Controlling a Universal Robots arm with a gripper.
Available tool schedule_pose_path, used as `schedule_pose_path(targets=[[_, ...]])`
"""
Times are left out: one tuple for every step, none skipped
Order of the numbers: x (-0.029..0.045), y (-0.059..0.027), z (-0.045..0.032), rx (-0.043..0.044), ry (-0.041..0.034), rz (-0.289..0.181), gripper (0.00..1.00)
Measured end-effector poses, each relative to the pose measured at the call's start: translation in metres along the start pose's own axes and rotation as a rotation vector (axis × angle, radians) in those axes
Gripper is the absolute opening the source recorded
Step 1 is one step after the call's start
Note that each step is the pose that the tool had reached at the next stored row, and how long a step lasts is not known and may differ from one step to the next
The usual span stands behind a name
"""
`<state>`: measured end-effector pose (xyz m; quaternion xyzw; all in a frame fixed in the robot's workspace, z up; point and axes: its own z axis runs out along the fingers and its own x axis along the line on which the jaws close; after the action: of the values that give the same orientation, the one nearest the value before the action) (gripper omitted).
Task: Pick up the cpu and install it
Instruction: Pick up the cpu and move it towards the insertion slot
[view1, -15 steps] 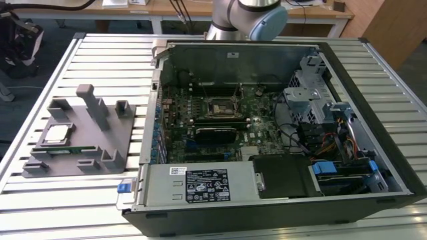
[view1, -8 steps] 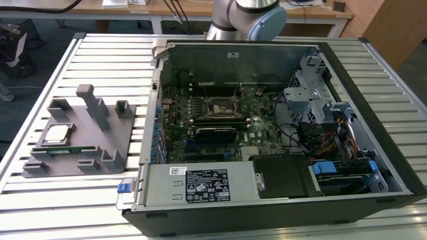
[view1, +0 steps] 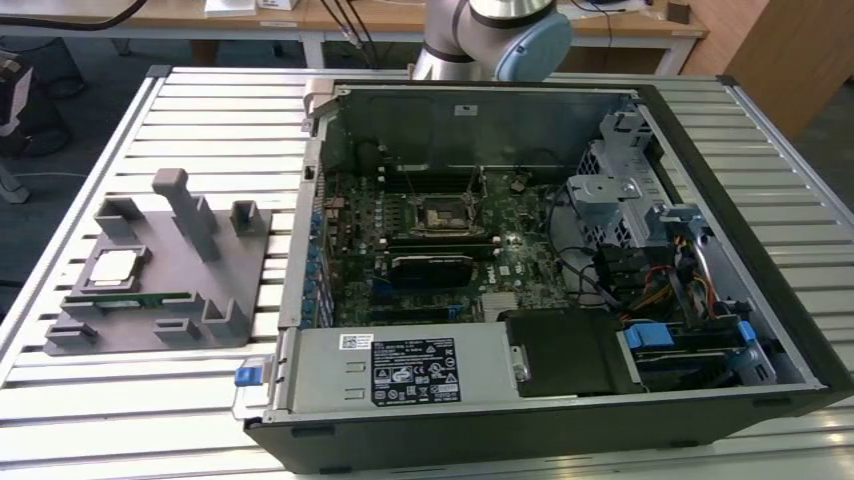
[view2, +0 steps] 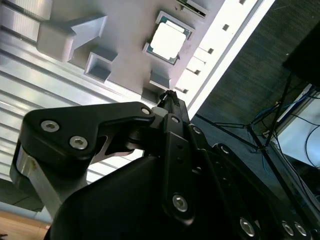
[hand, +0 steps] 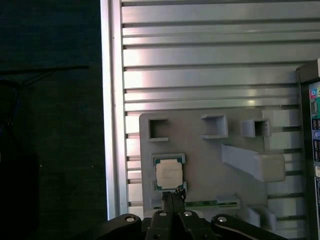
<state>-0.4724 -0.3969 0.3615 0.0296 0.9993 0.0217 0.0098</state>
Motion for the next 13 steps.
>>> schedule_pose_path(targets=[[0.0001, 0.0, 0.0, 0.0, 0.0, 0.0, 0.11], [0.0003, 0.0, 0.0, 0.0, 0.0, 0.0, 0.11], [0.0003, 0.0, 0.0, 0.0, 0.0, 0.0, 0.11], [0.0003, 0.0, 0.0, -0.0001, 0.0, 0.0, 0.11], [0.0003, 0.0, 0.0001, 0.0002, 0.0001, 0.0, 0.11], [0.0004, 0.0, 0.0004, 0.0002, 0.0, 0.0, 0.11], [0.0004, -0.0001, 0.0009, 0.0002, -0.0002, 0.0, 0.11], [0.0004, -0.0003, 0.0016, 0.0001, -0.0003, 0.0, 0.11], [0.0004, -0.0007, 0.0025, 0.0003, -0.0001, 0.0, 0.11], [0.0004, -0.0014, 0.0039, 0.0004, 0.0, 0.0, 0.11], [0.0003, -0.0024, 0.0059, 0.0003, 0.0001, -0.002, 0.11], [0.0003, -0.0036, 0.0076, 0.0003, 0.0003, -0.005, 0.11], [0.0003, -0.0048, 0.0094, 0.0003, 0.0007, -0.008, 0.11]])
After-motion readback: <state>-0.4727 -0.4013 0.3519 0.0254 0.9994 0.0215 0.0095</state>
